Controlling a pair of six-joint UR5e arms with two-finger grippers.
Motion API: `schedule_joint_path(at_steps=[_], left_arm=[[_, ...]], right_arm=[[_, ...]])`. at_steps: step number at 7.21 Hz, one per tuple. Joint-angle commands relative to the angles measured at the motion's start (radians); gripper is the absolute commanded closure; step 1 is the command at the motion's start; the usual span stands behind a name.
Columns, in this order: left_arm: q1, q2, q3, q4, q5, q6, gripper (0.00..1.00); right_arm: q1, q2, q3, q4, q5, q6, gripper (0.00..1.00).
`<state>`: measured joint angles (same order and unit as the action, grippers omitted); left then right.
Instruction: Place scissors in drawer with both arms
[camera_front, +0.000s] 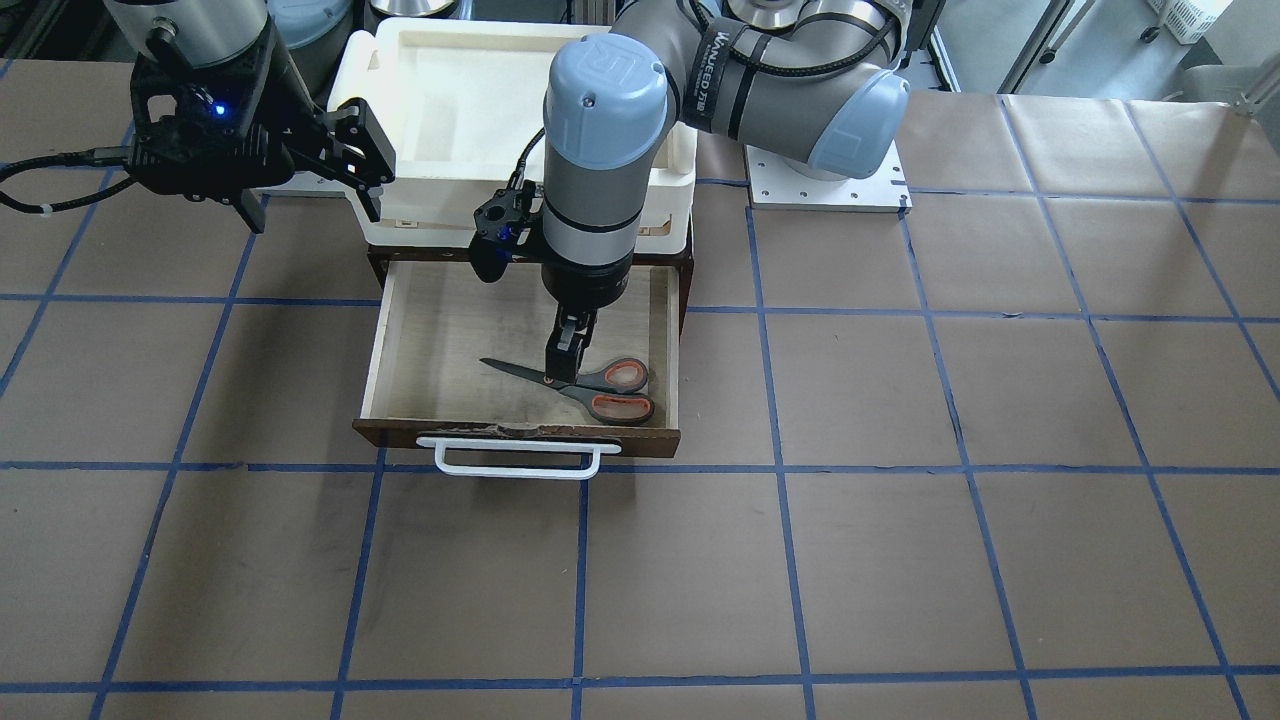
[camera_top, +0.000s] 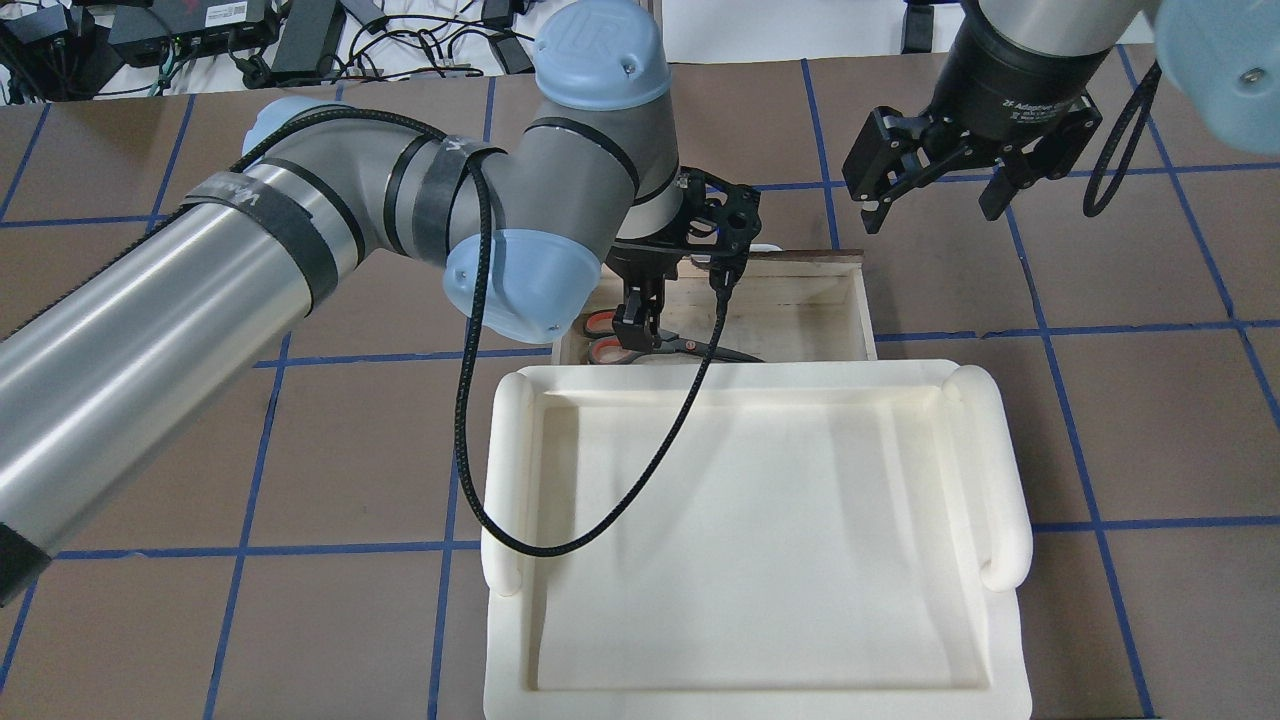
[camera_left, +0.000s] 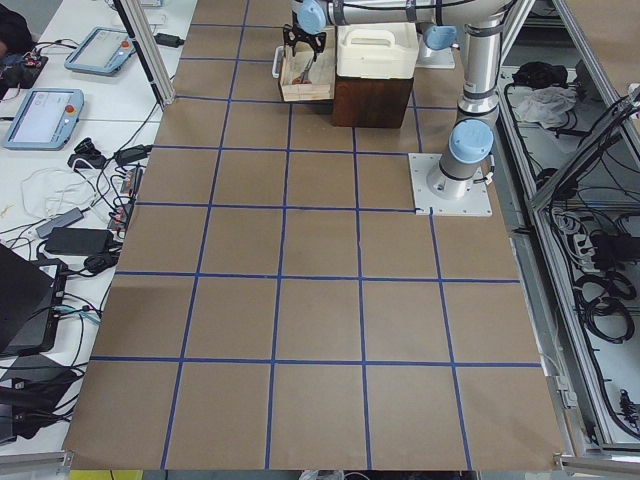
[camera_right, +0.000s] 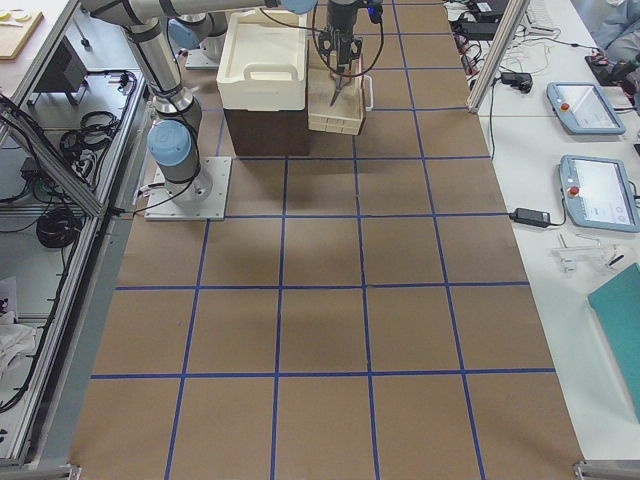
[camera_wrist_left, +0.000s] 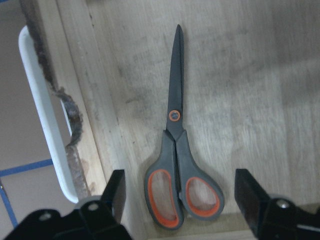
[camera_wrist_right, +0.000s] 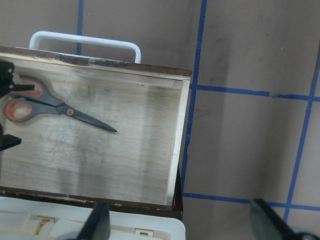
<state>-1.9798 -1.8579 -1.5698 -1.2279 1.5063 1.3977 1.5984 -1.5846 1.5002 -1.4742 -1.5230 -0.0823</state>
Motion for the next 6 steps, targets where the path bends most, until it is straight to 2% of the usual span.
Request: schedule_joint_path(at_steps=[1,4,5,6], left_arm=[[0.041,0.076,0.025,-0.012,0.032,-0.101,0.21],[0.138,0.192,0.039,-0.038,0.04,-0.635,0.21],[0.219,0.222,0.048,-0.082,0.04,-0.742,0.15],[0.305,0.247,0.048,-0.126,0.04,-0.925,0.0]], right_arm=[[0.0,0.0,0.0,0.0,0.0,-0.001,0.0],[0.002,-0.008,0.003,0.008,-0.029,-0.005,0.0],[0.0,-0.008,0.006,0.0,-0.029,-0.007,0.0],[0.0,-0.008,0.008,0.0,-0.029,-0.005,0.0]])
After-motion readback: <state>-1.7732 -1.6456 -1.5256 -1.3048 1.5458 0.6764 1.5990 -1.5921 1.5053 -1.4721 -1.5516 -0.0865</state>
